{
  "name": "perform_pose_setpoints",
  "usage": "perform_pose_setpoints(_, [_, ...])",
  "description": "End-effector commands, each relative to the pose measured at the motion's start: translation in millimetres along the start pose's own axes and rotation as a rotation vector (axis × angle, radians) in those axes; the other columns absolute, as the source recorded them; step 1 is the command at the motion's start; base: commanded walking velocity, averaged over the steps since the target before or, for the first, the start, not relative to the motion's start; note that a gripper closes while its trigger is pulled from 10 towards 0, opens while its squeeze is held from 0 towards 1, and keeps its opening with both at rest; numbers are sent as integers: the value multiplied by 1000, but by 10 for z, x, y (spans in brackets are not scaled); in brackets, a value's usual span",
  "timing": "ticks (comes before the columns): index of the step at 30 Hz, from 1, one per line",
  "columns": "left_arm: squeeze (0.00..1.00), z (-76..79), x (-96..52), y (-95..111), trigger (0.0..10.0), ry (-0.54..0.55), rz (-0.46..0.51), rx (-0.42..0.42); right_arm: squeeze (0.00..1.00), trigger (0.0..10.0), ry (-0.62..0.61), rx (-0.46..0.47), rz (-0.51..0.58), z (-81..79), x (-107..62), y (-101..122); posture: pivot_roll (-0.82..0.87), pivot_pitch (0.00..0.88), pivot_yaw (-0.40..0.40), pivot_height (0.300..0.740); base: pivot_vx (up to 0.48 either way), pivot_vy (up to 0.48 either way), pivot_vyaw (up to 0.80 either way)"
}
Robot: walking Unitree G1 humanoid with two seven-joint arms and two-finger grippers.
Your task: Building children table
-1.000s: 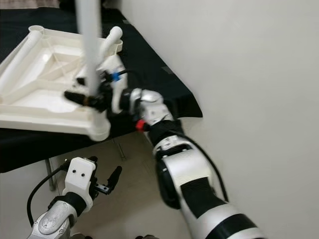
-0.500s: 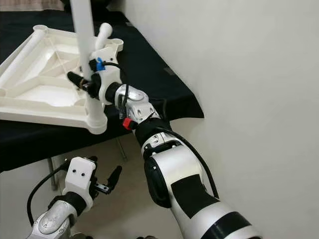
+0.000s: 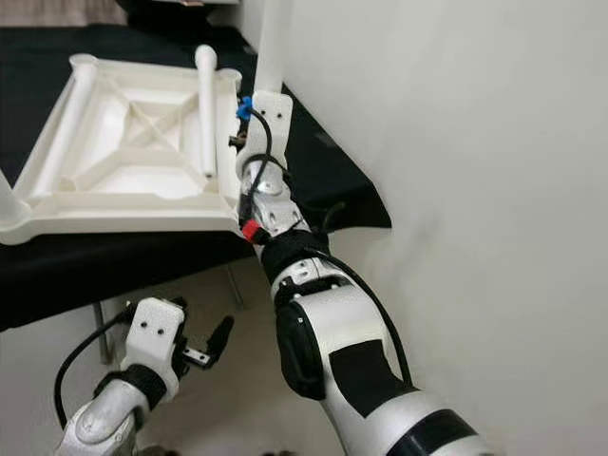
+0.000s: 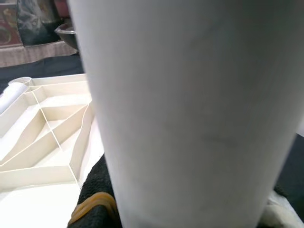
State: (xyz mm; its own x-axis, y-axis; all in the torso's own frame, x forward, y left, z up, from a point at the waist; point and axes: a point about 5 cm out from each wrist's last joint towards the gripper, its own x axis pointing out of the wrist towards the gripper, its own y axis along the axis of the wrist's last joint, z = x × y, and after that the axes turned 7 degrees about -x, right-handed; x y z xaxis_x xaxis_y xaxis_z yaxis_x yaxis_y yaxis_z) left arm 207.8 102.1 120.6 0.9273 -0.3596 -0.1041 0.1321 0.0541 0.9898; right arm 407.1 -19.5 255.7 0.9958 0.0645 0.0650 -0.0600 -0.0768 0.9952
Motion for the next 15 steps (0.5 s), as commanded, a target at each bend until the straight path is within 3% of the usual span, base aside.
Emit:
perform_pose_setpoints(1, [0, 28, 2, -64, 10000, -1, -30, -16, 1000, 10000, 70, 98, 19, -13, -1, 2, 103, 133, -175, 740, 0, 0, 0])
perform_pose_setpoints(3, [0, 29, 0, -64, 10000, -2, -31, -19, 1000, 10000, 206, 113, 113, -80, -13, 116, 107, 134, -173, 740, 0, 0, 0])
perform_pose_setpoints(5, [0, 29, 0, -64, 10000, -2, -31, -19, 1000, 10000, 206, 113, 113, -80, -13, 116, 107, 134, -173, 740, 0, 0, 0])
perform_pose_setpoints(6, [0, 29, -2, -65, 10000, -2, -31, -20, 859, 10000, 294, 115, 140, -112, -25, 151, 105, 138, -176, 740, 0, 0, 0])
perform_pose_setpoints(7, [0, 30, -5, -66, 10000, -2, -32, -21, 859, 10000, 345, 115, 149, -131, -34, 165, 106, 137, -175, 740, 0, 0, 0])
perform_pose_setpoints(8, [0, 30, -7, -67, 10000, 0, -32, -22, 0, 10000, 572, 114, 136, -136, -65, 131, 106, 137, -175, 740, 0, 0, 0])
perform_pose_setpoints(10, [0, 29, -8, -67, 10000, 0, -32, -22, 0, 10000, 624, 114, 131, -132, -74, 119, 106, 137, -175, 740, 0, 0, 0])
perform_pose_setpoints(12, [0, 24, -12, -64, 10000, 0, -29, -23, 0, 10000, 830, 24, 141, -71, -130, 59, 109, 134, -176, 740, 0, 0, 0])
perform_pose_setpoints(14, [0, 22, -13, -64, 10000, 0, -29, -23, 0, 10000, 883, -5, 142, -48, -147, 39, 109, 134, -176, 740, 0, 0, 0])
perform_pose_setpoints(15, [0, 22, -16, -64, 10000, 0, -29, -22, 0, 10000, 1000, -14, 111, -9, -179, 4, 109, 132, -176, 740, 0, 0, 0])
